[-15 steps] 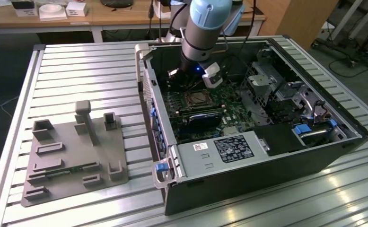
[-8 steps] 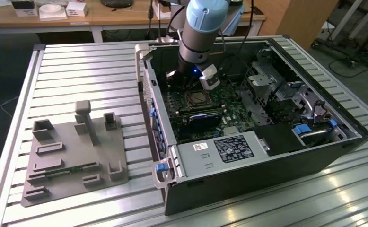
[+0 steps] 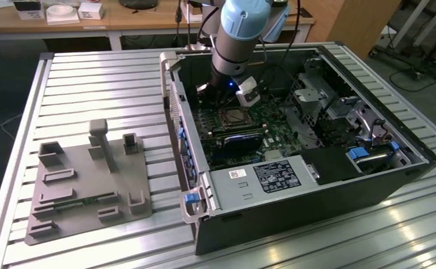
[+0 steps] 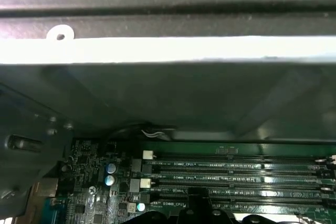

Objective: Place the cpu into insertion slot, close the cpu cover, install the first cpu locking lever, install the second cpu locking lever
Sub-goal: 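Install the first cpu locking lever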

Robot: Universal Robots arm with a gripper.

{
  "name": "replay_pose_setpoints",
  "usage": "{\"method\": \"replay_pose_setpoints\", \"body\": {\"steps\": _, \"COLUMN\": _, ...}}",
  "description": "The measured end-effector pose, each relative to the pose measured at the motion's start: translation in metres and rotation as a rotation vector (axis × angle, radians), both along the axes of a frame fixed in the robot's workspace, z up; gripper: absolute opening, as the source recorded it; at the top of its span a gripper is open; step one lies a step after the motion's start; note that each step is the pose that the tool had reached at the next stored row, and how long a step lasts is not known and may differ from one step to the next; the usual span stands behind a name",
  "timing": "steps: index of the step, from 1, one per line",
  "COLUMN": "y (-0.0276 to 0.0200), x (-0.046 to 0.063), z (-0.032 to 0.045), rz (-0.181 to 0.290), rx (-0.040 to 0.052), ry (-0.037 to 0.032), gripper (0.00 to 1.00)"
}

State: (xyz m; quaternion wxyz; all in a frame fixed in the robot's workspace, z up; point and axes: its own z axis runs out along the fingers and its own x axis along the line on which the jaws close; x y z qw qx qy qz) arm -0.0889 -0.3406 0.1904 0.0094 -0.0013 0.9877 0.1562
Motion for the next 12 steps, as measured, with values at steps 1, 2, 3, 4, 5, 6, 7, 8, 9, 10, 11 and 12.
{"method": "replay_pose_setpoints", "body": {"steps": 1, "y": 0.0, "x": 0.0, "z": 0.0, "rz": 0.001, "rx": 0.0, "ry": 0.0, "gripper": 0.1}}
{"method": "replay_pose_setpoints", "body": {"steps": 2, "y": 0.0, "x": 0.0, "z": 0.0, "rz": 0.001, "rx": 0.0, "ry": 0.0, "gripper": 0.1}}
{"method": "replay_pose_setpoints", "body": {"steps": 3, "y": 0.0, "x": 0.0, "z": 0.0, "rz": 0.001, "rx": 0.0, "ry": 0.0, "gripper": 0.1}}
{"method": "replay_pose_setpoints", "body": {"steps": 4, "y": 0.0, "x": 0.0, "z": 0.0, "rz": 0.001, "rx": 0.0001, "ry": 0.0, "gripper": 0.1}}
{"method": "replay_pose_setpoints", "body": {"steps": 5, "y": 0.0, "x": -0.0001, "z": 0.0, "rz": 0.001, "rx": 0.0, "ry": 0.0001, "gripper": 0.1}}
{"method": "replay_pose_setpoints", "body": {"steps": 6, "y": 0.0, "x": 0.0, "z": -0.0001, "rz": 0.001, "rx": 0.0, "ry": 0.0001, "gripper": 0.1}}
{"method": "replay_pose_setpoints", "body": {"steps": 7, "y": 0.0, "x": 0.0, "z": -0.0002, "rz": 0.001, "rx": 0.0001, "ry": 0.0001, "gripper": 0.1}}
{"method": "replay_pose_setpoints", "body": {"steps": 8, "y": -0.0003, "x": 0.0, "z": -0.0003, "rz": 0.001, "rx": 0.0003, "ry": 0.0, "gripper": 0.1}}
{"method": "replay_pose_setpoints", "body": {"steps": 9, "y": -0.0005, "x": 0.0001, "z": -0.0004, "rz": 0.001, "rx": 0.0003, "ry": -0.0001, "gripper": 0.1}}
{"method": "replay_pose_setpoints", "body": {"steps": 10, "y": -0.0008, "x": 0.0001, "z": -0.0004, "rz": 0.001, "rx": 0.0002, "ry": -0.0001, "gripper": 0.1}}
{"method": "replay_pose_setpoints", "body": {"steps": 11, "y": -0.001, "x": 0.0001, "z": -0.0005, "rz": 0.001, "rx": 0.0002, "ry": -0.0001, "gripper": 0.1}}
{"method": "replay_pose_setpoints", "body": {"steps": 12, "y": -0.0013, "x": 0.0001, "z": -0.0005, "rz": 0.001, "rx": 0.0002, "ry": -0.0001, "gripper": 0.1}}
